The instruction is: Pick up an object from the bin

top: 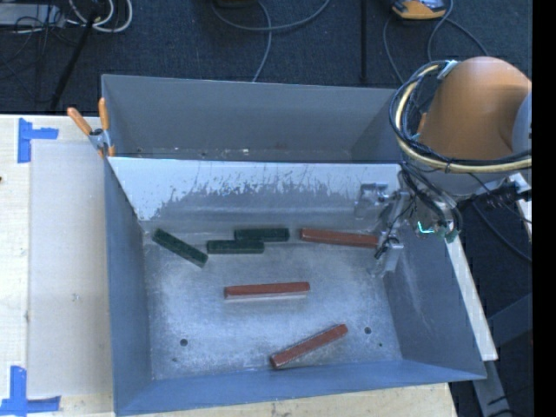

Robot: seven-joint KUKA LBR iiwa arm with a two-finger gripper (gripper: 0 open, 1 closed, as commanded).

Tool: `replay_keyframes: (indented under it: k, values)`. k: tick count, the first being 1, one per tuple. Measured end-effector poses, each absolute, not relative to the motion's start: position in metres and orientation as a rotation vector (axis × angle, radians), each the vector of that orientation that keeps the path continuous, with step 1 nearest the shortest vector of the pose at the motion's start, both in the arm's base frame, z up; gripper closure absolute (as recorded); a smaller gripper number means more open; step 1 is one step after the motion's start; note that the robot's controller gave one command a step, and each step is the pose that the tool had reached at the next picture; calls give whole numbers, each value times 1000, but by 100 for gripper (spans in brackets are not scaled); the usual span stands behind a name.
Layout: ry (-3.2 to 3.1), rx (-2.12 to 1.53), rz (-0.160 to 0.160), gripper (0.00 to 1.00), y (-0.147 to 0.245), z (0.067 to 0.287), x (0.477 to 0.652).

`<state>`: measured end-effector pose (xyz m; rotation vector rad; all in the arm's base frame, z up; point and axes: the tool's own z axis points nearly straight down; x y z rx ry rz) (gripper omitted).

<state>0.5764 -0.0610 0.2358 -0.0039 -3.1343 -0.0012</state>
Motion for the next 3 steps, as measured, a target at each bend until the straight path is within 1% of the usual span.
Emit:
replay_keyframes:
  k: [1, 2, 3]
  values:
    - [-3142, 62, -1, 0, -42, 68, 619]
    - [-3145, 2, -4, 0, 22, 117, 600]
    - [-3131, 36, -1, 0, 33, 74, 532]
